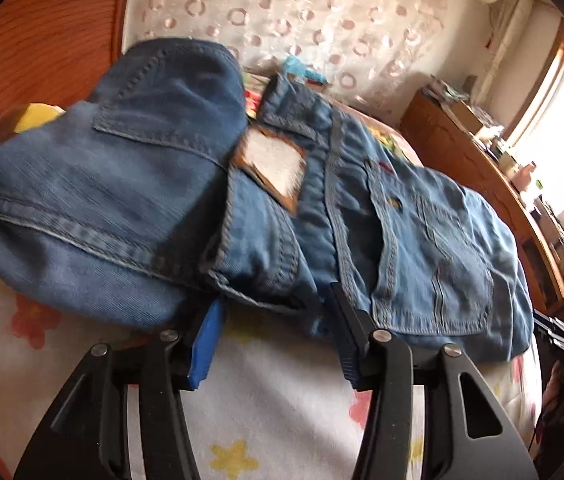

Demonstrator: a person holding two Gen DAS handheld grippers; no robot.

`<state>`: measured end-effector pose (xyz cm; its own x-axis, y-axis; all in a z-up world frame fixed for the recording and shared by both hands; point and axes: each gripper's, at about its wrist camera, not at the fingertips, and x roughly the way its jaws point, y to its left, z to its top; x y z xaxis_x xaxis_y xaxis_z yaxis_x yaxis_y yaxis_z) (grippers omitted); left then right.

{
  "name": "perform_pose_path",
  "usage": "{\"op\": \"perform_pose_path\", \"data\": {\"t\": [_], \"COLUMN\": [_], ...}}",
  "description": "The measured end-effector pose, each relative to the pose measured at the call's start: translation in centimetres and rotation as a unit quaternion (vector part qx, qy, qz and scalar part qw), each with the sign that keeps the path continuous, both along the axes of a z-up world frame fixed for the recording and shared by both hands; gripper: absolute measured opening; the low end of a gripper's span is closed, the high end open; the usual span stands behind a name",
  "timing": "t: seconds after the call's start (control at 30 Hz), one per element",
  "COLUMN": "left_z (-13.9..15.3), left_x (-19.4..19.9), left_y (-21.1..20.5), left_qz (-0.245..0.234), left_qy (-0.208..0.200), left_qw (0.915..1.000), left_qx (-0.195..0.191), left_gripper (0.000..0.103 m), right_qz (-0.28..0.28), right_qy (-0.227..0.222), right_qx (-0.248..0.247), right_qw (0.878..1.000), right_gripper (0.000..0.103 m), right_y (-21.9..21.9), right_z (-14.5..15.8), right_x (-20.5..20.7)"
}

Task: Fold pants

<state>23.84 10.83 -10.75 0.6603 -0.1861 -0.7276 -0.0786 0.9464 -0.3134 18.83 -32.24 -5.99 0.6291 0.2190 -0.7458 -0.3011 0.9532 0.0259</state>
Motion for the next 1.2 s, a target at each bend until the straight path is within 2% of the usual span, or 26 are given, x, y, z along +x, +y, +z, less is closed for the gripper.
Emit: {"op": "perform_pose_path", "data": {"t": [0.1, 0.17, 0.27, 0.4, 0.53, 0.63, 0.77, 0.9, 1.1, 1.2], "left_z": [0.4, 0.8, 1.2, 0.4, 0.4, 1.0, 1.1, 1.9, 5.6, 7.4], "left_x": [-0.3, -0.3, 0.0, 1.7, 1.8, 1.7, 1.5, 1.0, -0.1, 0.1], "left_y": [0.2, 0.0, -0.8, -1.0, -1.3, -1.6, -0.9, -1.5, -2.4, -3.3], "left_qz": [-0.001, -0.001, -0.009, -0.001, -0.005, -0.002, -0.004, -0.007, -0.011, -0.022], "left_qy": [-0.018, -0.032, -0.046, -0.009, -0.013, -0.024, -0.03, -0.052, -0.106, -0.122], "left_qw": [0.9992, 0.9989, 0.9988, 0.9997, 0.9993, 0.9976, 0.9976, 0.9952, 0.9907, 0.9881], "left_qx": [-0.035, -0.035, -0.015, 0.021, 0.034, 0.065, 0.062, 0.083, 0.084, 0.09], "left_gripper": [0.052, 0.052, 0.052, 0.052, 0.052, 0.03, 0.024, 0.02, 0.018, 0.018], "right_qz": [0.0, 0.0, 0.001, 0.002, -0.006, -0.021, -0.032, -0.047, -0.062, -0.051], "right_qy": [0.0, -0.001, -0.001, -0.002, -0.006, -0.008, -0.007, -0.005, 0.0, -0.006], "right_qx": [0.002, 0.003, 0.002, -0.001, -0.003, 0.01, 0.0, 0.002, 0.014, 0.018], "right_qw": [1.0, 1.0, 1.0, 1.0, 1.0, 1.0, 0.999, 0.999, 0.998, 0.999], "right_gripper": [0.051, 0.051, 0.051, 0.051, 0.051, 0.051, 0.051, 0.051, 0.051, 0.052], "right_y": [0.1, 0.1, 0.2, 0.2, -0.1, -1.0, -1.6, -2.2, -3.0, -2.3], "right_z": [0.0, 0.0, -0.1, -0.1, 0.0, 0.3, 0.0, -0.1, -0.2, 0.2], "right_x": [0.0, 0.0, 0.0, -0.1, -0.3, -0.4, -0.6, -0.6, -0.4, -0.9]}}
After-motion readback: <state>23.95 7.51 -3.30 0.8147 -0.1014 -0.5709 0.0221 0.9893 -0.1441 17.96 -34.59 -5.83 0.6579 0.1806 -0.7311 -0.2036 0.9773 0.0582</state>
